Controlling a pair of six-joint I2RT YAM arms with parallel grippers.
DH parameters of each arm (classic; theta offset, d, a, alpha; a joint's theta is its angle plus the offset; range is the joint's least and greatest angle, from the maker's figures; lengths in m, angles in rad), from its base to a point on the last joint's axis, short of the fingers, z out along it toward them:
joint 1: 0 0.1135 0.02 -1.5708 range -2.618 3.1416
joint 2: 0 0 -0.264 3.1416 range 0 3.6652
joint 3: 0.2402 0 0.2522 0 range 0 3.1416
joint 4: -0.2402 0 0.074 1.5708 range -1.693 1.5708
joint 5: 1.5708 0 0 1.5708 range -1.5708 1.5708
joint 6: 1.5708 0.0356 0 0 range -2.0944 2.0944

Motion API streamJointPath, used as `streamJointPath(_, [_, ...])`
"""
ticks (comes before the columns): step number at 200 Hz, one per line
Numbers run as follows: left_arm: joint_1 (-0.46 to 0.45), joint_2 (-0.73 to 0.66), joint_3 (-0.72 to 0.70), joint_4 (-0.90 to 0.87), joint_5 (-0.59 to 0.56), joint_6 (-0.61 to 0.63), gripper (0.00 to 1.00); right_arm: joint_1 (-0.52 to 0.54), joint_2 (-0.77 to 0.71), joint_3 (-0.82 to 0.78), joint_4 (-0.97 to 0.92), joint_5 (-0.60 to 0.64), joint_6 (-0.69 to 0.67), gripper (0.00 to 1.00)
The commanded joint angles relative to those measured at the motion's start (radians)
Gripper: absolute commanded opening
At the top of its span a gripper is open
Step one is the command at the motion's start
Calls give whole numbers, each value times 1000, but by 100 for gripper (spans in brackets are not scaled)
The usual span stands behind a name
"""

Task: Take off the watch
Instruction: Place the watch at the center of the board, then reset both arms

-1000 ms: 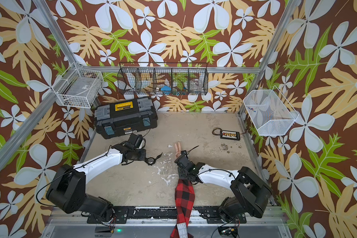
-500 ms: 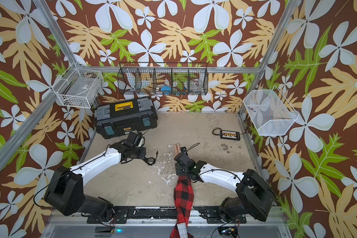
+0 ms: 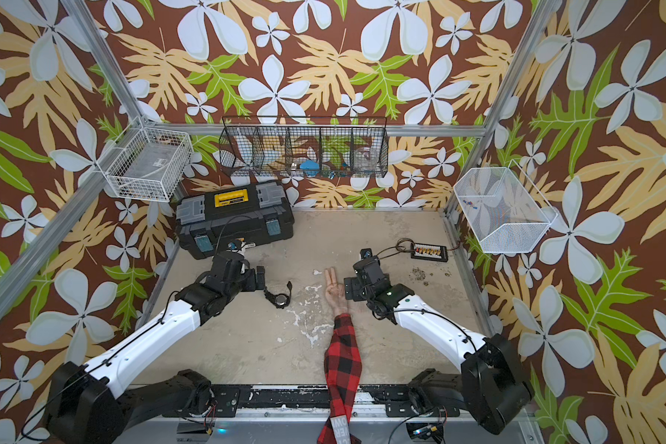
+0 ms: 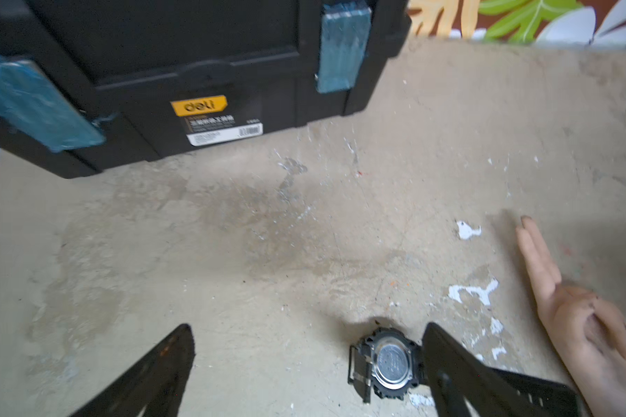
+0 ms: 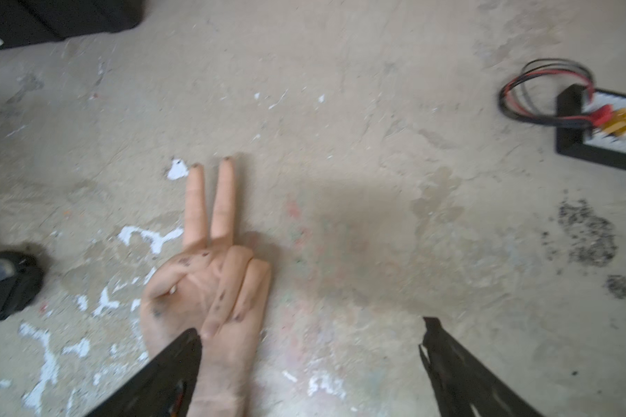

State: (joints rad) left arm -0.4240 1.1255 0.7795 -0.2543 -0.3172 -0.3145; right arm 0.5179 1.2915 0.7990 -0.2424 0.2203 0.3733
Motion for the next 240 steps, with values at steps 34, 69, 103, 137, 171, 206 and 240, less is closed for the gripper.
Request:
streamJointPath(34, [11, -105, -176, 298, -271, -91, 100, -182, 41, -27, 153, -4, -145, 100])
streamJointPath(69, [13, -149, -345, 514, -409, -49, 99, -307, 71, -102, 306, 86, -162, 98])
streamJointPath(103, [15, -173, -527, 828, -551, 181, 99, -326, 22, -305, 655, 178, -274, 97])
streamJointPath(137, [66, -66, -596, 986, -590, 172, 99, -326, 61, -381, 859, 278, -301, 98])
streamJointPath(171, [128, 20, -618, 1114, -500, 161, 98, -331, 55, -493, 1118, 237, -346, 99])
streamJointPath(206, [191, 85, -633, 1282, -408, 171, 99, -349, 113, -489, 1220, 205, -378, 99])
streamJointPath(240, [248, 163, -635, 1409, -311, 200, 98, -385, 181, -494, 1294, 96, -386, 99])
